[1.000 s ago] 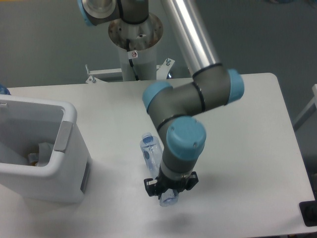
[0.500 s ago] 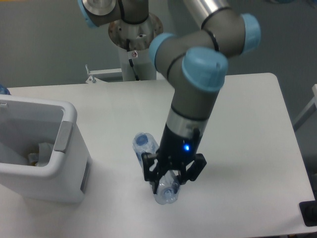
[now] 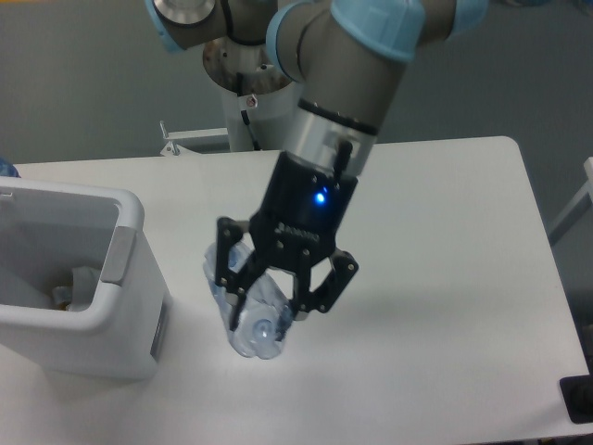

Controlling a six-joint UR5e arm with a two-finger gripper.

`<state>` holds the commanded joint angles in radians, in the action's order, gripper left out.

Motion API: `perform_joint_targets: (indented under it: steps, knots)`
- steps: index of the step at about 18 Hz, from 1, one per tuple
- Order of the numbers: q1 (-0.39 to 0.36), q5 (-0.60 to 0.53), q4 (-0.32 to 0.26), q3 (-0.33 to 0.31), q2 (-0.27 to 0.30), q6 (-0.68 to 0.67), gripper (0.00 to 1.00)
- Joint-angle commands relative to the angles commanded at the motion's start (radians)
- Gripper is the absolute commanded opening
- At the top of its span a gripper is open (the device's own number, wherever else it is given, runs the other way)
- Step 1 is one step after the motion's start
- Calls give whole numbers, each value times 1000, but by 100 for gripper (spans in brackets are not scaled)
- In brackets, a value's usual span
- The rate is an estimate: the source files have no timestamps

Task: Place the trash in the trash can
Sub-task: 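Lift the bottle and carry it over the white bin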

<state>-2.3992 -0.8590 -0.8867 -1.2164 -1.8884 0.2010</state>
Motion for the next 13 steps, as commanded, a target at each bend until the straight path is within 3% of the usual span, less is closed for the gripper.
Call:
perform_joint_targets:
  steps: [7,13]
  knots:
    - [63,60,46,5,34,2,32]
    - [118,106,49,2,66,0,32]
